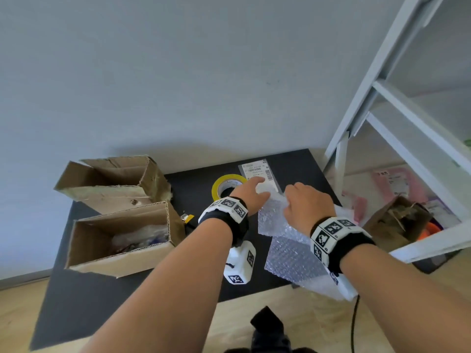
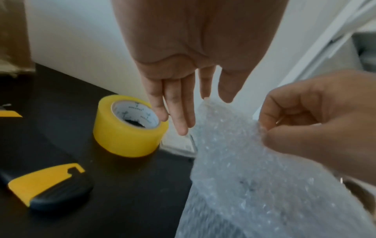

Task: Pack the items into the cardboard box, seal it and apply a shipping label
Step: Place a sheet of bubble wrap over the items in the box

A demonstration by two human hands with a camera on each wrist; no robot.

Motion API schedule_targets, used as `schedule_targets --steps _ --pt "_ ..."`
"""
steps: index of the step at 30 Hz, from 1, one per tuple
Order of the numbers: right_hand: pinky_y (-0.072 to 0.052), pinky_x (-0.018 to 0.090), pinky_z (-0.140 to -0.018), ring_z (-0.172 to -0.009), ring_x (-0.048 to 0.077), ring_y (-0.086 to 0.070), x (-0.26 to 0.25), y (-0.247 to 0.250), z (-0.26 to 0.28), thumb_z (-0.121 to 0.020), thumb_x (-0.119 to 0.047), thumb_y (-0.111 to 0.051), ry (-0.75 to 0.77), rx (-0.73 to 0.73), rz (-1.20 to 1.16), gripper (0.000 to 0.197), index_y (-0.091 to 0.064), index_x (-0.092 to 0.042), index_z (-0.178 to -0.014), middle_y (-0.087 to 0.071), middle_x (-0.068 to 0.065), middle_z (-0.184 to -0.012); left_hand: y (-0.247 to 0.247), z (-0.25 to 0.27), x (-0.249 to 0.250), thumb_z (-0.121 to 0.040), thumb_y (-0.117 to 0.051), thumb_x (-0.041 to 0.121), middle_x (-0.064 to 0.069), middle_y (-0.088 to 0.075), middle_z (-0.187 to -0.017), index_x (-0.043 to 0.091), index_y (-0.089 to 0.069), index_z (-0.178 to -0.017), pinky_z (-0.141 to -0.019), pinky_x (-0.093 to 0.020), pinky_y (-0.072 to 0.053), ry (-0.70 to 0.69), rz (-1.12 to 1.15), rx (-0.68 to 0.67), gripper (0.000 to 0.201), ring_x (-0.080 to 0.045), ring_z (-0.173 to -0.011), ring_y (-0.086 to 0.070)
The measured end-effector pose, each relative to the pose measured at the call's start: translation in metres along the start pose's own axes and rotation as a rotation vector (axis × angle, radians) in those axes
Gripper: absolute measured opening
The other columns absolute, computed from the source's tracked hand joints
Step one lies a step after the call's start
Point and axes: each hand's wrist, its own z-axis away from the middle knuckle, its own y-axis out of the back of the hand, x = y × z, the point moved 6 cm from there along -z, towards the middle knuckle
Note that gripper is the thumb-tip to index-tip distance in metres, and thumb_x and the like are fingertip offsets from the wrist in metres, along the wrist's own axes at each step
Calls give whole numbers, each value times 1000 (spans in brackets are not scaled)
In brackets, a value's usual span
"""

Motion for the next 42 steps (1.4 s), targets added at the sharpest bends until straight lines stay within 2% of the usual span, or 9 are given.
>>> schedule_targets --steps 4,8,15,20,26,33,36,39,42 --pt "-37 31 -63 -91 19 -54 -26 35 -8 -91 -25 -46 54 101 -14 14 -50 -19 -103 -51 -3 -98 43 13 8 -91 -61 36 2 -57 -126 27 -54 -132 -88 -29 -50 -21 222 50 43 -17 -106 -59" --pt "-34 29 -63 -95 19 -55 -58 66 -13 -90 -26 -47 162 209 -45 12 -50 -21 -100 -53 -4 -100 83 29 9 -91 -64 23 0 -63 -111 18 -60 -126 -53 -8 -46 -47 399 53 36 1 -71 -62" --pt "-45 35 -85 -110 20 -49 -91 94 -31 -93 -44 -50 177 347 -341 34 -55 -19 -116 -54 -1 -119 167 66 -22 -81 -63 -9 2 -69 -109 27 -68 -104 -96 -33 -49 -87 527 207 43 -20 -99 -64" --pt "-33 41 -109 -137 33 -35 -103 61 -60 -87 -58 -55 -63 -120 -682 85 -7 -30 -152 -18 9 -158 218 104 -60 -86 -58 -14 -2 -68 -111 21 -65 -109 -96 -33 -47 -102 635 347 42 -20 -101 -62" --pt "-48 29 -80 -91 19 -61 -147 81 -65 -82 -3 -65 80 73 -895 71 -41 -30 -143 -63 1 -97 246 140 -107 -81 -70 -6 5 -71 -96 18 -59 -127 -82 -18 -50 -36 622 549 53 -4 -87 -65" --pt "-47 30 -73 -84 27 -62 -180 97 -68 -80 -9 -66 153 224 -712 8 -71 -11 -86 -68 8 -84 269 171 -142 -76 -79 12 2 -69 -98 22 -70 -108 -83 -25 -50 76 403 713 35 -14 -93 -63" --pt "-45 32 -65 -76 29 -59 -187 105 -66 -79 -12 -67 159 262 -770 18 -60 -11 -63 -64 12 -81 277 177 -145 -79 -76 16 7 -64 -83 20 -69 -99 -66 -22 -49 47 393 760 22 -15 -79 -60" --pt "-45 29 -71 -81 21 -57 -193 111 -66 -82 -14 -69 151 170 -964 7 -62 -13 -83 -60 3 -84 286 183 -152 -75 -80 29 1 -62 -87 16 -64 -96 -70 -27 -47 77 451 783 29 -19 -83 -58" --pt "-51 40 -92 -102 22 -58 -201 105 -71 -85 -19 -69 111 -8 -1183 36 -56 -9 -118 -58 4 -108 287 183 -157 -60 -82 54 -3 -61 -123 10 -57 -126 -81 -31 -48 117 511 685 84 -20 -108 -58"
